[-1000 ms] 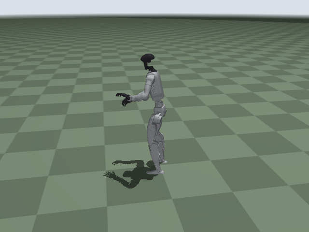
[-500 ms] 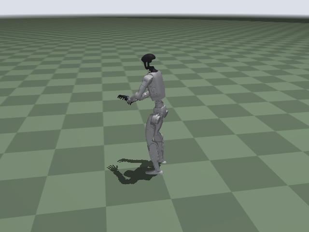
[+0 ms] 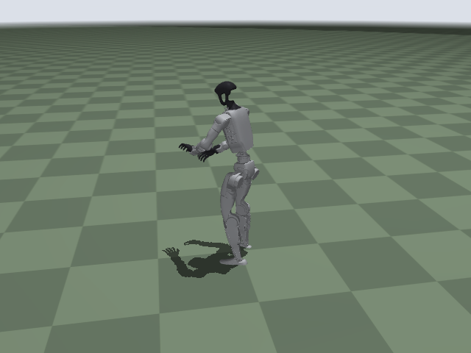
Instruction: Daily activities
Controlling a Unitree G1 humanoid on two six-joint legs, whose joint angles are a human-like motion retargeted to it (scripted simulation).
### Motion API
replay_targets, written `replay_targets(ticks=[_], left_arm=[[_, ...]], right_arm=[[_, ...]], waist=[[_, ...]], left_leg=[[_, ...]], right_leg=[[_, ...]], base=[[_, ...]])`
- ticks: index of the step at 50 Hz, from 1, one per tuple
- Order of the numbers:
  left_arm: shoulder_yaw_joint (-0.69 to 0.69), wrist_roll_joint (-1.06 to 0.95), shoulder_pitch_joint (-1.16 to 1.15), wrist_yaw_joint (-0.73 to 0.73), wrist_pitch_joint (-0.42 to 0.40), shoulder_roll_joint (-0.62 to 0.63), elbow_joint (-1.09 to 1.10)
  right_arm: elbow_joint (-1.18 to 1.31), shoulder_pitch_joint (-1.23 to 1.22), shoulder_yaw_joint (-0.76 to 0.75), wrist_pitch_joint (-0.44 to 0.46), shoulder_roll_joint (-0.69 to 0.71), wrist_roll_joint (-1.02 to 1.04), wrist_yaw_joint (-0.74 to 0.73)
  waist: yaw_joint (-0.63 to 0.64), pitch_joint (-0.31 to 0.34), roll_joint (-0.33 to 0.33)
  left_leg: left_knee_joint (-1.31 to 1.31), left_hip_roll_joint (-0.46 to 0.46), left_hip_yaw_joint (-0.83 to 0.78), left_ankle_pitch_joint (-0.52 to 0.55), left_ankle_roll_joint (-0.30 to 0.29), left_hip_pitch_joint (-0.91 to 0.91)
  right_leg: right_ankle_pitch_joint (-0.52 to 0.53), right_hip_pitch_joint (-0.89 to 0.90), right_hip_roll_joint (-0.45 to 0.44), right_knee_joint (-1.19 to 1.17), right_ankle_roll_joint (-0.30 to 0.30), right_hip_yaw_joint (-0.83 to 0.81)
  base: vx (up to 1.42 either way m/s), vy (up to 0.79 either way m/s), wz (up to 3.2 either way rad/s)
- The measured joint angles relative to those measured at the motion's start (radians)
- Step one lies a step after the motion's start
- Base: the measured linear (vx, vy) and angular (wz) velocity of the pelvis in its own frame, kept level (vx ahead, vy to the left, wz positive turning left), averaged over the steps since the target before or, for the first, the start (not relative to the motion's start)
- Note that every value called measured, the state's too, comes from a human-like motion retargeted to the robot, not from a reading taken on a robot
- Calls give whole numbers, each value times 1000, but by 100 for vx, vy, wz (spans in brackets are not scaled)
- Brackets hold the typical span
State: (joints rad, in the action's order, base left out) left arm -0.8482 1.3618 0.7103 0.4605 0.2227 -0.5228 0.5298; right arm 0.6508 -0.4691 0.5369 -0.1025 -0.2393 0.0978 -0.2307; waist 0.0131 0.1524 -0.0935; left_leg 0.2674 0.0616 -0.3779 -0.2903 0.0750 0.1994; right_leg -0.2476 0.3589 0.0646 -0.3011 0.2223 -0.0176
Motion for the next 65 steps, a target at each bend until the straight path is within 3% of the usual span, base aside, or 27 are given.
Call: replay_targets(ticks=[28, 39, 57, 65], left_arm=[[-63, 132, 8, -90, -26, -114, -111], [-82, 152, 23, -166, -30, -68, -224], [-170, 196, 146, -250, -12, -97, -128], [-144, 146, 123, -230, -36, -142, -160]], right_arm=[[44, 4, 28, 9, 73, -106, 137], [41, 38, 42, 23, 93, -176, 201], [48, 54, 41, 34, 116, -309, 252], [54, 58, 5, 44, 138, -398, 267]], waist=[[21, -24, -39], [14, -38, -42], [-23, -33, -38], [-12, -28, -47]], left_leg=[[25, 13, -74, 16, 32, -13], [14, 15, -97, 28, 38, -40], [-14, 11, -131, 35, 48, -76], [-22, 5, -141, 38, 55, -86]], right_leg=[[62, 0, -35, 74, 39, 76], [76, -16, -50, 100, 39, 91], [101, -22, -77, 117, 39, 117], [113, -26, -84, 131, 39, 132]], base=[[-3, -1, -27], [1, -2, -21], [0, 0, -17], [-1, 1, -17]])
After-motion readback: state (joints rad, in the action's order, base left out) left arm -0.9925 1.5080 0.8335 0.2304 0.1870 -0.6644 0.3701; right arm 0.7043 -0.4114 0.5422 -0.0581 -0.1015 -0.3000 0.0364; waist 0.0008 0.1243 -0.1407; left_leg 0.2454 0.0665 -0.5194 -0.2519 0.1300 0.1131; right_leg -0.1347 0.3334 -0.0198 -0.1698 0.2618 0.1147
